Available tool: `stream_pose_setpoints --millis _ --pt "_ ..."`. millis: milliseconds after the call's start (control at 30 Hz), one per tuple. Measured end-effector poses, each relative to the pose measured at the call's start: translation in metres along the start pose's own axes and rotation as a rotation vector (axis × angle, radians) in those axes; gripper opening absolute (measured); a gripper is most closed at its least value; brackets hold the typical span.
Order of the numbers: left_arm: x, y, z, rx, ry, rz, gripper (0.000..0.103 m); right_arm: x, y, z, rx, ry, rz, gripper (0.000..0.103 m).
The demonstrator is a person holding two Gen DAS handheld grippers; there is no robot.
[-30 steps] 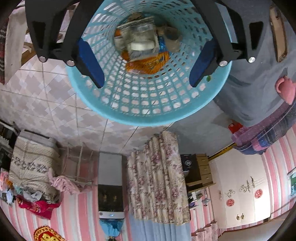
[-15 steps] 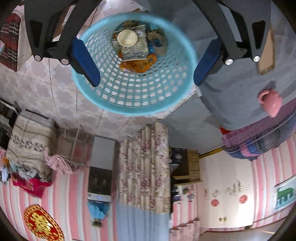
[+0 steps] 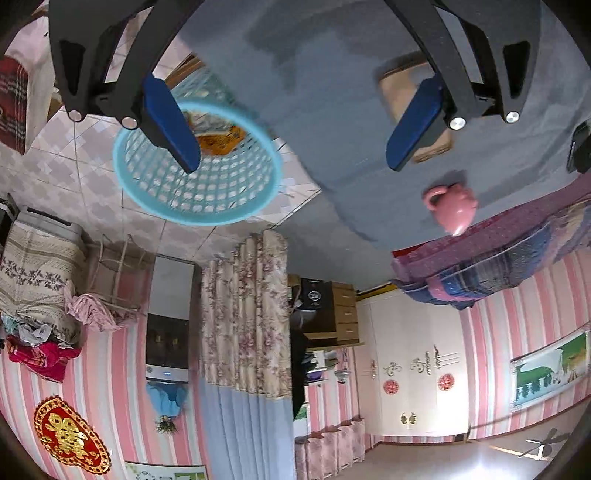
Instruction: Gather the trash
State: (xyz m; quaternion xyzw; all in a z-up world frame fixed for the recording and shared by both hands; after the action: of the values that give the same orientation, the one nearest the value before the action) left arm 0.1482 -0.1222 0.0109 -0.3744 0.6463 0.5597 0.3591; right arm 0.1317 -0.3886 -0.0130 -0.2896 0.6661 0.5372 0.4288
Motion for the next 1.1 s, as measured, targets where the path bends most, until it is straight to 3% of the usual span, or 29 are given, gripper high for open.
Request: stream_pose_setpoints --millis 567,1100 --pt "0.038 0.04 0.072 -0.021 0.036 0.024 0.098 0.055 0.071 0.102 -0.065 0.044 -0.055 0.099" --pt "0.068 0.053 0.072 -0.012 0.015 0.025 0.098 0.063 0.085 0.114 -0.087 0.079 -0.08 0.099"
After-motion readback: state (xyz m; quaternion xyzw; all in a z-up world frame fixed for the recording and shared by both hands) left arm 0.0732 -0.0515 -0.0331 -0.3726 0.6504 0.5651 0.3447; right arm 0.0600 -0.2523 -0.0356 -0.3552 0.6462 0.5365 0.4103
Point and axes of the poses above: each gripper's, at about its wrist camera, not at the fingertips, and y roughly against the way its jaws point, z to its left, x to its underside, the point moved 6 cm from there along -y, roughly the way its jaws point, and after that the axes turned 8 degrees about y, right-handed, at the moved point
